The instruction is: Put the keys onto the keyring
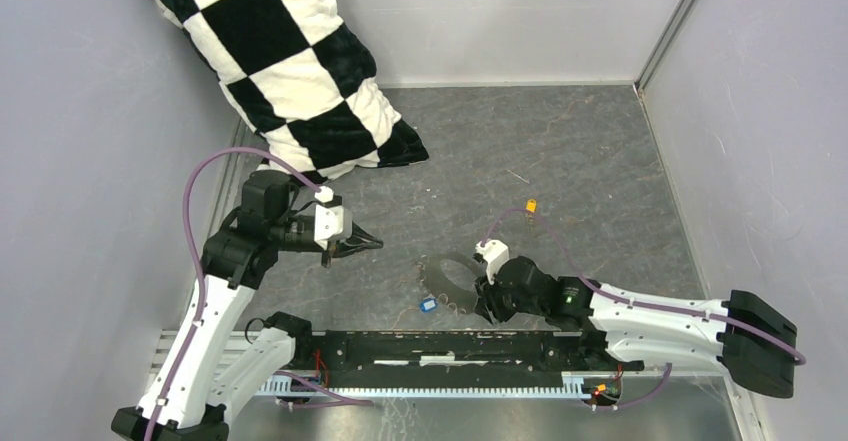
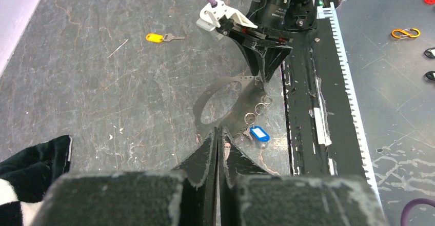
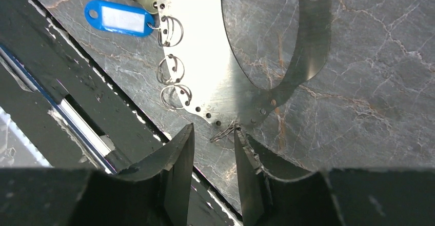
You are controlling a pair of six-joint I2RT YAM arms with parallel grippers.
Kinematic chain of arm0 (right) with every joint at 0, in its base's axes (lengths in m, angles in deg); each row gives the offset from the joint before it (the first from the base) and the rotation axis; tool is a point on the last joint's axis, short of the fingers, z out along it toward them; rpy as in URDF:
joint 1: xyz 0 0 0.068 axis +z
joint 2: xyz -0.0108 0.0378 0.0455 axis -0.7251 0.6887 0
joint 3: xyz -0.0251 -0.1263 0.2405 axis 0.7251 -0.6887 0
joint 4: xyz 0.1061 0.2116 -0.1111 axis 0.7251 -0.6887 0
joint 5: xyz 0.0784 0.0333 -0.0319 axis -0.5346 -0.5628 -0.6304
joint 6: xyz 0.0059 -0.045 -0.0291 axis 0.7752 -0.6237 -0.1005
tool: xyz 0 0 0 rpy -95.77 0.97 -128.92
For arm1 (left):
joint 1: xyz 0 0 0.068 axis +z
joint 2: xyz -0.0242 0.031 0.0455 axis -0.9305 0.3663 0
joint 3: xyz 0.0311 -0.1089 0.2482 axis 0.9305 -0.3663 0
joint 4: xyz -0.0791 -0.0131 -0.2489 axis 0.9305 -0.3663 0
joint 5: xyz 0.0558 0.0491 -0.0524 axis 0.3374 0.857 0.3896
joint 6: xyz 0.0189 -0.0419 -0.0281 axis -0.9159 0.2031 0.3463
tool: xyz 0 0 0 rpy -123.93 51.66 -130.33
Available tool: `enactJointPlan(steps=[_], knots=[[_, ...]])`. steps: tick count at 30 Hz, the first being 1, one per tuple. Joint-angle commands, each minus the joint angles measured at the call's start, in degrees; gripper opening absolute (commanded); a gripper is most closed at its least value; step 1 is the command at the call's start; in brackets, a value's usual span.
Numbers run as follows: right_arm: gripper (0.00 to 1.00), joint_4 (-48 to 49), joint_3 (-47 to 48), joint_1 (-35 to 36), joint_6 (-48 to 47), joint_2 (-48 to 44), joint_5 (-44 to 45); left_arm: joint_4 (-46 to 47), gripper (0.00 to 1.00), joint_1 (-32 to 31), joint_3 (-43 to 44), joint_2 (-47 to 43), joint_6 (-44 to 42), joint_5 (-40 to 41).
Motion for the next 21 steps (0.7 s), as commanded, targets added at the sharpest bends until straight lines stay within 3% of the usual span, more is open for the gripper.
enactJointPlan(steps=[1,21], knots=[[0.39,2.04,3.45,0.40,0.91,1.61,2.26,-0.43,0.05,0.03,-0.42,-1.15,-2.52,-1.37],[0.31,-3.91,7.60,4.73,-0.34,6.42,8.56,-0.43,0.05,-0.01,0.48,-2.03,-1.71,-2.20]])
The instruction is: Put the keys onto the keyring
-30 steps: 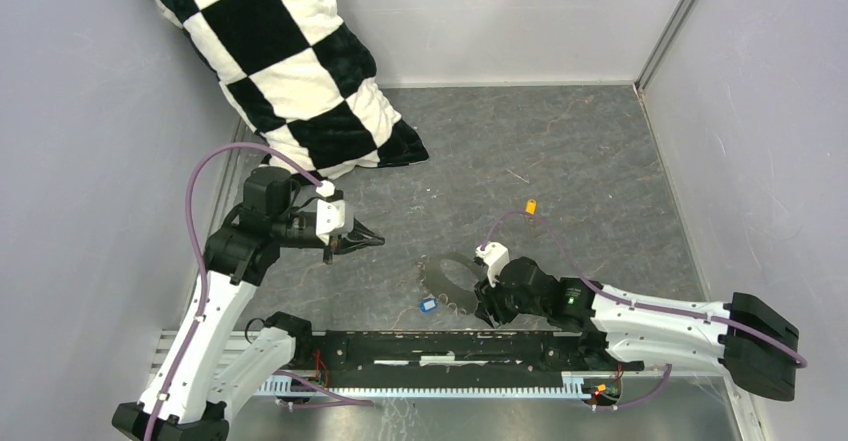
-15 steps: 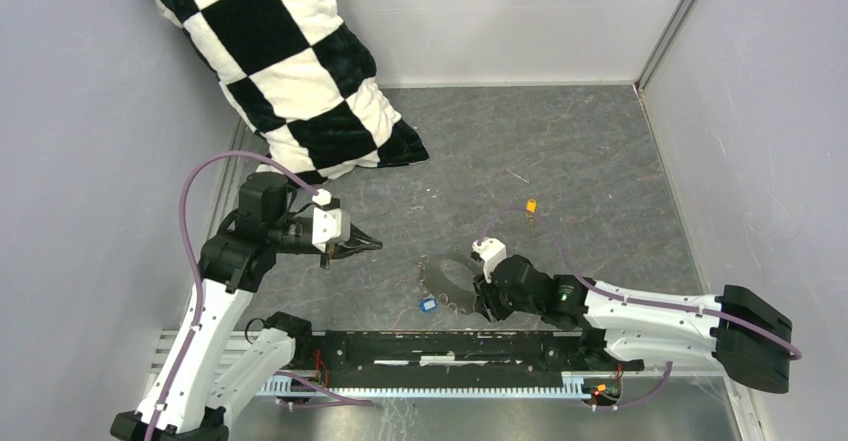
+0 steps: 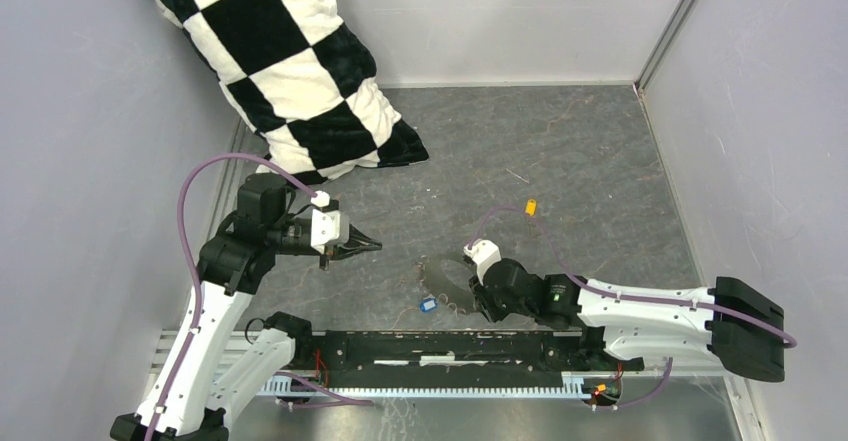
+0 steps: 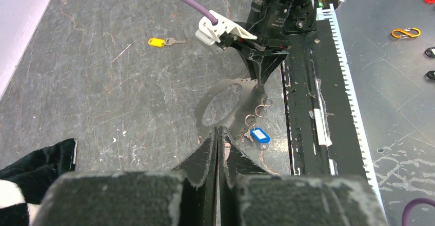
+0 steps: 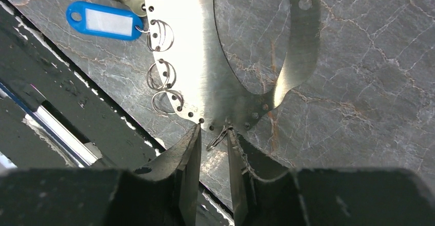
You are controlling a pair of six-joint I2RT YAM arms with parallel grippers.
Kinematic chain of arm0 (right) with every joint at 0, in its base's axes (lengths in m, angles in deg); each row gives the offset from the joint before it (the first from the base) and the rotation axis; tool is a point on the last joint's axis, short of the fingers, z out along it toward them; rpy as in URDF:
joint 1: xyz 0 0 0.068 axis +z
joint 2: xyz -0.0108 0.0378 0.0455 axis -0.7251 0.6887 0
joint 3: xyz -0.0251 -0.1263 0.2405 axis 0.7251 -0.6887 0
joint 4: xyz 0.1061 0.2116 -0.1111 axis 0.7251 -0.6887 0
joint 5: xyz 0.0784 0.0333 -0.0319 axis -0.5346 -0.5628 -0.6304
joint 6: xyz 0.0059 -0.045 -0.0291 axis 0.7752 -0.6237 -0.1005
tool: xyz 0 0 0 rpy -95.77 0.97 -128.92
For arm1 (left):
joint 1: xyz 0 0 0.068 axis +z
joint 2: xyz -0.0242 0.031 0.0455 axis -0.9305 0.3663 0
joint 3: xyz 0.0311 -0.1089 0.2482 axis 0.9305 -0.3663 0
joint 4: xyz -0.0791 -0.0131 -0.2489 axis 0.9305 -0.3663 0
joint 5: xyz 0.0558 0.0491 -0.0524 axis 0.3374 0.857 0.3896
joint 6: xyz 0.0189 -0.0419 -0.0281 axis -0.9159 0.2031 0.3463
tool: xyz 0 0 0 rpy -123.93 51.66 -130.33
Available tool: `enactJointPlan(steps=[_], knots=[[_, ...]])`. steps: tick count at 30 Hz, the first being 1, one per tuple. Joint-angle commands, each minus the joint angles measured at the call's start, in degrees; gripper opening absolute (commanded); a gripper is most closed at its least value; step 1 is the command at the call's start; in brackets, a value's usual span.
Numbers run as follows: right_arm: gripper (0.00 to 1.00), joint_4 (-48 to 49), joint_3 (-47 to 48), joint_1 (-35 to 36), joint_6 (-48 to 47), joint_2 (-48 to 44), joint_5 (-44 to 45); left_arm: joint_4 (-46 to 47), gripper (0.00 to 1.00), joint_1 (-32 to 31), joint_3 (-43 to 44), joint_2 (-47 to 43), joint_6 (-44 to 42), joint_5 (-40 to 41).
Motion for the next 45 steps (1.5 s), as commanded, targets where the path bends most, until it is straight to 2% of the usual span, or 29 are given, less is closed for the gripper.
enactJointPlan(steps=[1,12,23,26,30,31,39,45], knots=[[0.31,-0.68,2.31,1.24,0.34,0.41,2.30,-0.06,0.05,-0.01,0.42,-0.59,-1.68,-1.98],[0.33,-2.37,3.59,3.13,0.50,1.12,5.03,-0.08,0.05,-0.02,0.76,-0.55,-1.72,-2.60],[0.30,-3.63,3.98,4.14,0.69,1.96,7.16,-0.01,0.05,-0.02,1.02,-0.86,-1.71,-2.70],[0.23,-3.63,4.11,4.20,0.67,1.97,7.47,-0.08,0.05,-0.02,1.03,-0.77,-1.71,-2.78],[0.01,-2.96,4.33,4.33,0.12,1.01,7.82,-0.07,0.05,-0.02,0.98,-0.86,-1.83,-2.77],[0.01,-2.51,4.46,4.28,-0.08,0.51,7.86,-0.07,0.05,-0.02,0.97,-0.84,-1.97,-2.82],[0.01,4.07,7.38,4.33,-10.88,-6.24,6.12,-0.16,0.04,-0.02,1.38,1.22,-0.67,-3.79],[0.00,12.92,11.98,4.26,-28.49,-9.58,0.42,3.31,0.07,-0.02,1.55,3.51,4.10,-7.13]])
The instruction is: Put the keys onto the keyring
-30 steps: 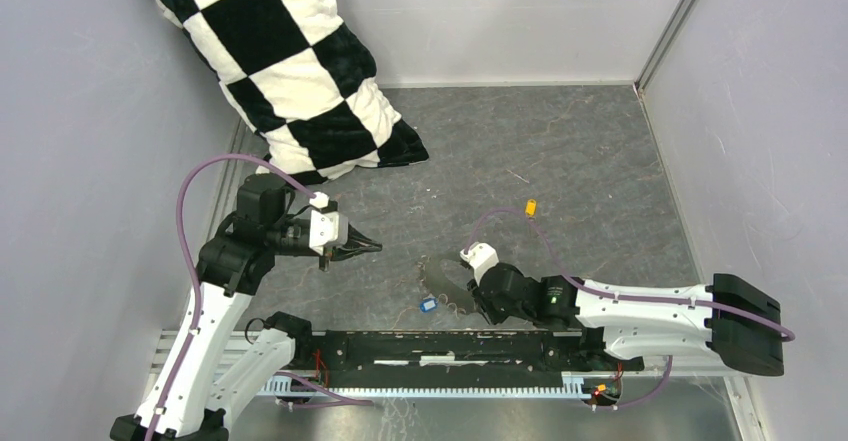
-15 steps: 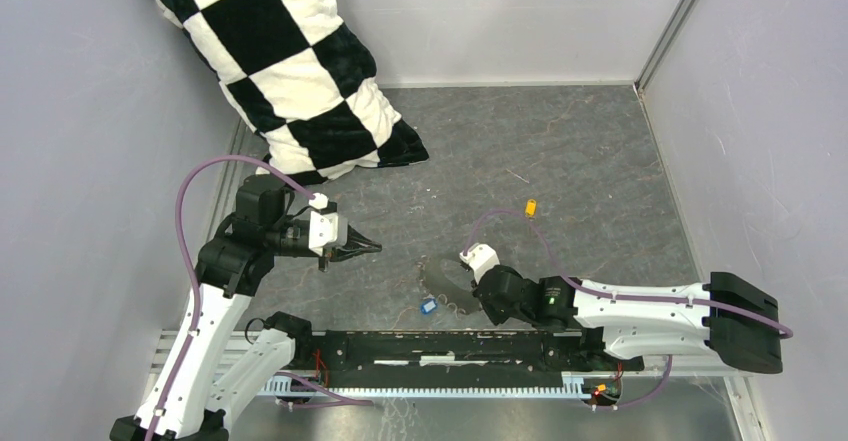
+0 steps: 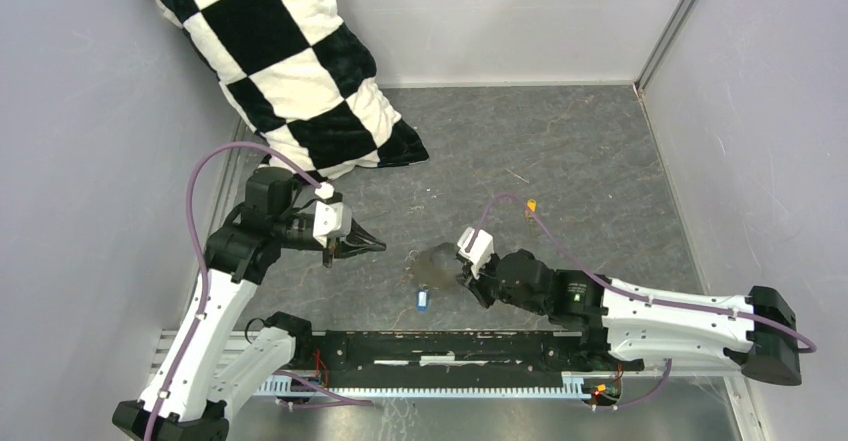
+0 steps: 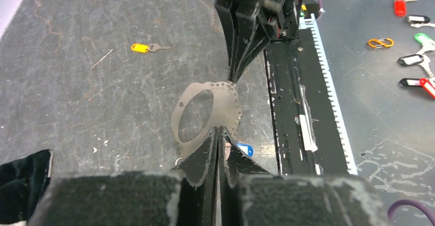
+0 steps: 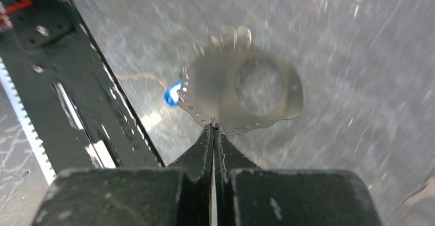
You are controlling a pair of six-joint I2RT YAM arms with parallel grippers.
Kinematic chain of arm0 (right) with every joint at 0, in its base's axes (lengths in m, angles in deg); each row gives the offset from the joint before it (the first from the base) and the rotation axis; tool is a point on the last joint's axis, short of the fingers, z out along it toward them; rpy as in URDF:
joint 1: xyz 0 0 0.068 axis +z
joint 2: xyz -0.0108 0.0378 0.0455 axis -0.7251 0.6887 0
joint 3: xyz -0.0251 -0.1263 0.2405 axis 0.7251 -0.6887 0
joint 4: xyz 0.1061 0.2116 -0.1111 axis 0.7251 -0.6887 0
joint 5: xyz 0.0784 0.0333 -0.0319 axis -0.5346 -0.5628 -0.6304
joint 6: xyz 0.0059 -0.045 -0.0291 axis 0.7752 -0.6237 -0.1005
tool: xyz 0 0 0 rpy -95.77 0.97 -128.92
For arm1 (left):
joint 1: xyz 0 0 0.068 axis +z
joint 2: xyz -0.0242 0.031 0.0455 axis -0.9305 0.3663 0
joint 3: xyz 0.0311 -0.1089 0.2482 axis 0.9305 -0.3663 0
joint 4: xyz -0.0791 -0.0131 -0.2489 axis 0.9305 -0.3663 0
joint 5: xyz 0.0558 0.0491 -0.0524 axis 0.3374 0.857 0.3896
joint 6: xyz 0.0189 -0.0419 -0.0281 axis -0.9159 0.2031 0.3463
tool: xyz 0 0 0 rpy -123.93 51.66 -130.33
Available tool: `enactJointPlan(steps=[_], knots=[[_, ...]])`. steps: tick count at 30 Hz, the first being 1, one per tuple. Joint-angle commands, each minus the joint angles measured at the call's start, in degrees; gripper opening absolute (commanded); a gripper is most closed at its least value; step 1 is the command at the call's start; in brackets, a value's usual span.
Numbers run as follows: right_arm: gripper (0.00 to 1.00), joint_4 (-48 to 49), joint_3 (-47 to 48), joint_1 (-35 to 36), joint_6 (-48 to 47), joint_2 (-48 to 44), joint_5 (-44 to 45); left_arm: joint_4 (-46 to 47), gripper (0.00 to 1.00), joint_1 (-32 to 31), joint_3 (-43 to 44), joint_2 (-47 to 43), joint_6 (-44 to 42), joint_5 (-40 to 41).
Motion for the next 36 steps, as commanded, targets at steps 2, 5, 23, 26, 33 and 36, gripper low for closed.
enactJointPlan(steps=[2,5,23,26,33,36], knots=[[0.01,12.42,8.17,0.29,-20.23,-1.95,-5.16,3.92,0.09,-0.02,2.30,1.96,4.19,-5.09],[0.00,11.95,14.58,0.29,-27.52,0.49,-8.48,4.18,0.15,-0.02,3.56,3.14,4.01,-5.91],[0.00,13.71,30.65,0.24,-37.18,8.24,-22.05,8.90,0.23,-0.01,4.89,-1.23,13.41,-9.27],[0.00,16.38,30.11,0.34,-35.96,8.46,-23.59,19.34,0.25,-0.01,2.27,-3.75,24.52,-8.64],[0.00,23.38,28.20,0.18,-32.10,8.59,-26.62,23.51,0.30,-0.10,0.47,-5.68,29.91,-10.05],[0.00,25.43,27.67,0.20,-30.78,8.37,-27.67,23.46,0.30,-0.10,0.48,-6.11,29.66,-10.30]])
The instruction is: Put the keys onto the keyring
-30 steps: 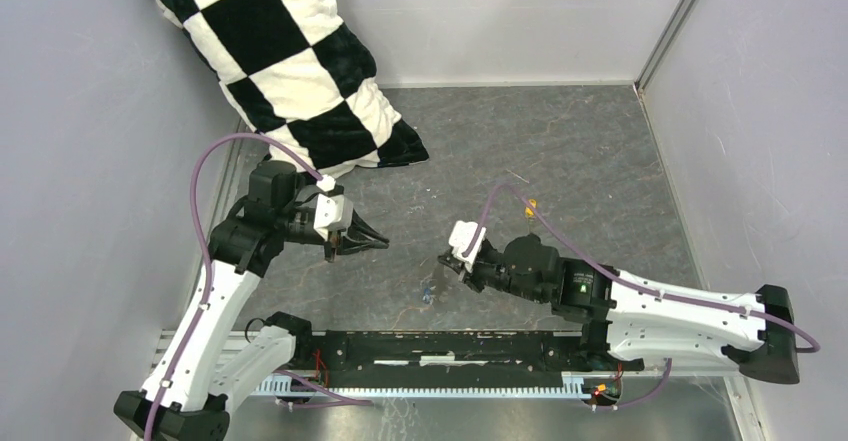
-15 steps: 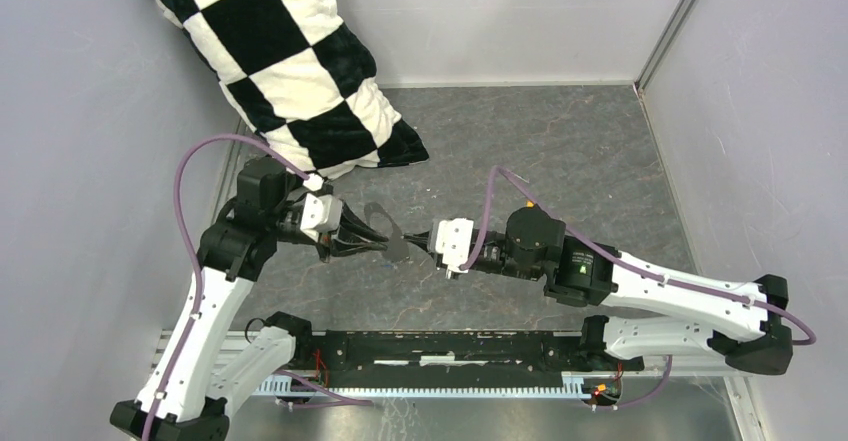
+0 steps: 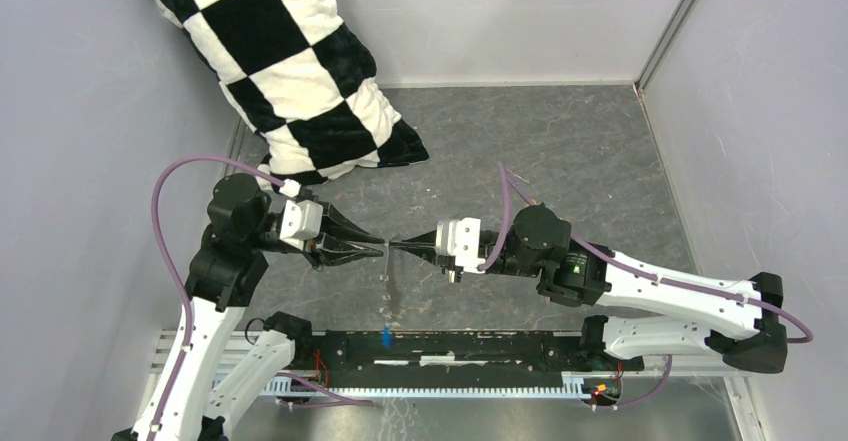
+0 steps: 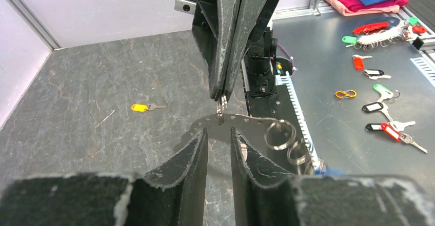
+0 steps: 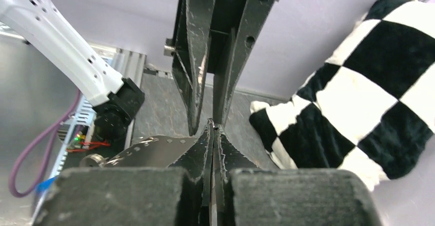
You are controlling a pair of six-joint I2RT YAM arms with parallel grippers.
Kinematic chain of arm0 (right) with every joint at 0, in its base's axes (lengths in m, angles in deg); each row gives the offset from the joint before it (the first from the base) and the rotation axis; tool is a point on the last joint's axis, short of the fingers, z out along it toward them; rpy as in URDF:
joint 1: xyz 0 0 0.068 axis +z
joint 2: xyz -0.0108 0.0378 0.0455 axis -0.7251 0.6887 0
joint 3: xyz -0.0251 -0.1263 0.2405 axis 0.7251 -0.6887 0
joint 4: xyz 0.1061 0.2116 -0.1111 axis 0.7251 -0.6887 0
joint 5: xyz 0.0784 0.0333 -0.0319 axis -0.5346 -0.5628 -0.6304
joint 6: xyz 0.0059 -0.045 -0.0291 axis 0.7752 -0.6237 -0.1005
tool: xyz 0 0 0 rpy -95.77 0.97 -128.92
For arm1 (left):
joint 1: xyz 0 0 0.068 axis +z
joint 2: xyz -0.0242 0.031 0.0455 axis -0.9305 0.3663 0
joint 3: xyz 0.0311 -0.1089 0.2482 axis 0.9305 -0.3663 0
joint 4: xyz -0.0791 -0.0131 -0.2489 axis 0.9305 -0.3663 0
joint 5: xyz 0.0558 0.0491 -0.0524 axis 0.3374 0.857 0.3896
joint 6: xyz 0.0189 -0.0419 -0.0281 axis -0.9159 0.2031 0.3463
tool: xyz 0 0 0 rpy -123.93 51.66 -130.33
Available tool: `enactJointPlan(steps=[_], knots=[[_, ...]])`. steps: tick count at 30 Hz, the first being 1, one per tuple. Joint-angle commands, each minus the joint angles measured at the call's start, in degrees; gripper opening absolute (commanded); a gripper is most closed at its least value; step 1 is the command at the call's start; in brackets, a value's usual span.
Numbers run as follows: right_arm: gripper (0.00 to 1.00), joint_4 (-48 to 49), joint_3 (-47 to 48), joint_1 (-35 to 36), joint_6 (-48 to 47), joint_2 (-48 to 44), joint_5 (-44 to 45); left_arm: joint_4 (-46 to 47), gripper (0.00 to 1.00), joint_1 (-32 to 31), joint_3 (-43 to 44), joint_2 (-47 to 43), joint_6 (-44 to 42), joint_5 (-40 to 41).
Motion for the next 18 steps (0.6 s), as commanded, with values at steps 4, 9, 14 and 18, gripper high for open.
enactJointPlan(steps=[4,9,14,18], knots=[[0.00,9.43,-1.03,0.17,3.94,-0.80,-3.01,3.40,0.31,-0.10,0.29,-0.38,4.22,-1.56],[0.00,12.77,-2.77,-0.09,5.95,-0.77,-2.75,3.28,0.30,-0.10,1.80,-0.07,4.39,-2.96],[0.00,17.81,-5.49,-0.24,8.66,-0.59,-2.08,3.32,0.25,-0.10,1.72,-0.74,4.75,-3.70],[0.00,20.18,-6.38,-0.37,9.95,-0.07,-1.94,3.35,0.17,-0.10,1.85,-0.99,4.70,-3.92]])
